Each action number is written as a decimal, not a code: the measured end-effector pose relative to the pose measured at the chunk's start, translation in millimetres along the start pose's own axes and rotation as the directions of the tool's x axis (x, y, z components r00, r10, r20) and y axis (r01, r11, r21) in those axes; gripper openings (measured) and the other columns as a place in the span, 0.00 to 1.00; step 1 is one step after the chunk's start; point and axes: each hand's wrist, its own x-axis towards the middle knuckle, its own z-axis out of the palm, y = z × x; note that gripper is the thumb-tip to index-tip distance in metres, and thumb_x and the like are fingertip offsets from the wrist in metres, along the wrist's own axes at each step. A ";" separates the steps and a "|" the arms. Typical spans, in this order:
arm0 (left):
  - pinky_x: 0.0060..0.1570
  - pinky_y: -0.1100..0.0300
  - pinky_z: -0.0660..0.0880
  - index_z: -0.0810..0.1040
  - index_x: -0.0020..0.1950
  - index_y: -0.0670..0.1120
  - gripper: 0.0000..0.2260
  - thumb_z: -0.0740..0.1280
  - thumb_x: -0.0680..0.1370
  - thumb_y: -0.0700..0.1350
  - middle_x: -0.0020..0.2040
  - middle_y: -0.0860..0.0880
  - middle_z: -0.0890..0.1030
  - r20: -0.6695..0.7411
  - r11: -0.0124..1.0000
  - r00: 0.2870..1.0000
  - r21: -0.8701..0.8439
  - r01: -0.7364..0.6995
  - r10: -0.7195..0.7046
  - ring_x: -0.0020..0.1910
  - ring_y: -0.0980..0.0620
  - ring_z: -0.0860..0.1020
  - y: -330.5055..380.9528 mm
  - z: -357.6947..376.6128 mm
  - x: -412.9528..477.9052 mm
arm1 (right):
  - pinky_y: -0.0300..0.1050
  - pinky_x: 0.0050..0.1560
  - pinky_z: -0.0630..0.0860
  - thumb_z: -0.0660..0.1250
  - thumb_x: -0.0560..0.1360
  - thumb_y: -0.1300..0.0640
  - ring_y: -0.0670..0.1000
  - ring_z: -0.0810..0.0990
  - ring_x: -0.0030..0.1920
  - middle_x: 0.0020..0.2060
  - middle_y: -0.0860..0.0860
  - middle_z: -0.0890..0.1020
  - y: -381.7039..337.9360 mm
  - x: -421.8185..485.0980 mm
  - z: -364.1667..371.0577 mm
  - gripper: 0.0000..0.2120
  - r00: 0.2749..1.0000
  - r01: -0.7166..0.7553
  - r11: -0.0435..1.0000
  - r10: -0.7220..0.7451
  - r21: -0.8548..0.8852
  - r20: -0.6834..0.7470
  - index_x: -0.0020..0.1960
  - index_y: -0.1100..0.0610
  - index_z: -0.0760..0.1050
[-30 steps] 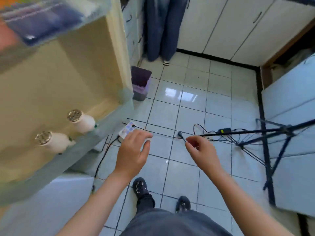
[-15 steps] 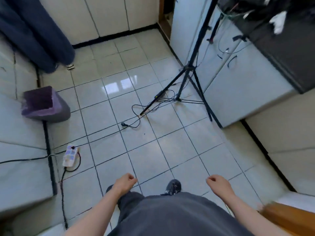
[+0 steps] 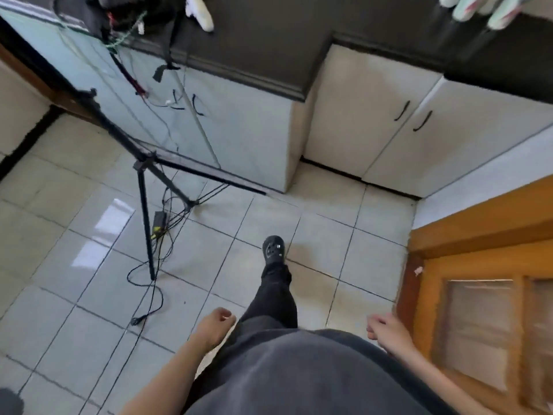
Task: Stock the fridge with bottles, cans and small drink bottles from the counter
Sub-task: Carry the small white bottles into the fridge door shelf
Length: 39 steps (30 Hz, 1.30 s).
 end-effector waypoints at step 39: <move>0.43 0.61 0.73 0.76 0.48 0.50 0.06 0.61 0.80 0.50 0.45 0.51 0.78 0.285 0.869 0.863 0.152 -0.471 0.418 0.42 0.54 0.75 672.3 -136.2 208.0 | 0.37 0.45 0.70 0.62 0.77 0.54 0.43 0.77 0.48 0.45 0.42 0.79 -278.2 279.0 -447.0 0.05 0.886 0.298 0.877 -0.108 0.377 -0.450 0.50 0.49 0.77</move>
